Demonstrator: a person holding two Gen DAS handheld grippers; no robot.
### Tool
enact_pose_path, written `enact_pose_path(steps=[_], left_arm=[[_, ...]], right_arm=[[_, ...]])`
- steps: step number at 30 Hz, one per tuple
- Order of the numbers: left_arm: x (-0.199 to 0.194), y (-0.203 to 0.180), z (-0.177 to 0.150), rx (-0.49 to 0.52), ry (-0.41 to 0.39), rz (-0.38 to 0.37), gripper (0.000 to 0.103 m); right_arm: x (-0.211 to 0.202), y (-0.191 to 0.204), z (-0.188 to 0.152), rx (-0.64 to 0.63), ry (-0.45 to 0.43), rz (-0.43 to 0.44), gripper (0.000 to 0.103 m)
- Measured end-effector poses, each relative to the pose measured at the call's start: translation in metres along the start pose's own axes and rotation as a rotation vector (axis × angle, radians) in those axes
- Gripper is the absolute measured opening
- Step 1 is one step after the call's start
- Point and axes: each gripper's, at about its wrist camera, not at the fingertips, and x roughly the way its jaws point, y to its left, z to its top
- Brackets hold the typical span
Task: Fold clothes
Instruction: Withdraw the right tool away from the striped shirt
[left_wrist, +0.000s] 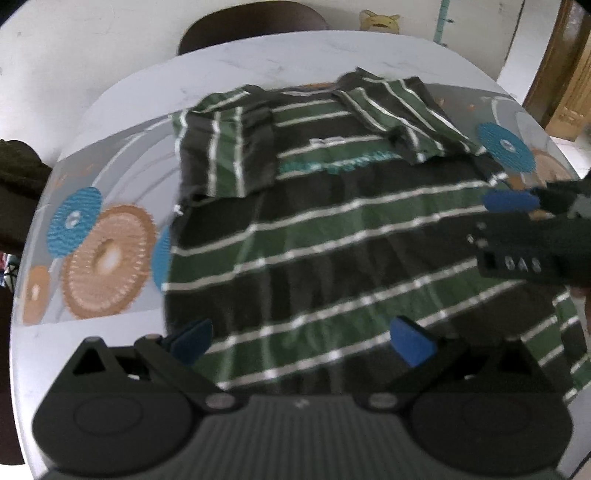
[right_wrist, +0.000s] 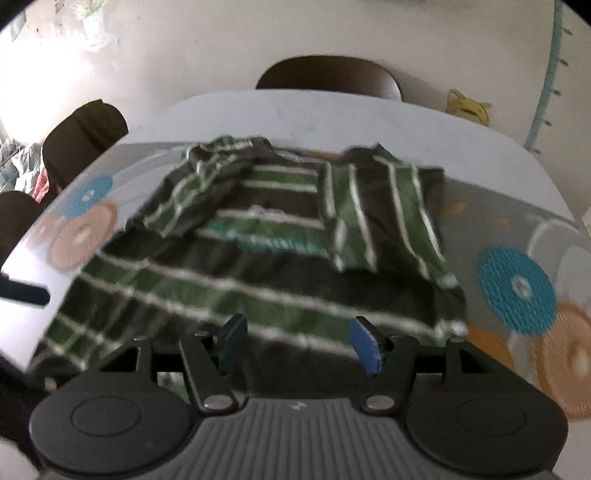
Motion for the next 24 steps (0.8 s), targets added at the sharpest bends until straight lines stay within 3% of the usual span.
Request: enact_pose_path(steps=[9, 24], left_arm=[[0.007, -0.012, -0.016, -0.017, 0.021, 0.026, 0.103], [-0.005, -0.021, -0.039, -0.029, -0.001, 0.048, 0.103]], right_arm=[[-0.028, -0.027, -0.048, 0.036, 0.017, -0.004, 0.067], [-0.054, -0.04, -0.084, -0.013, 0.014, 0.04, 0.067]])
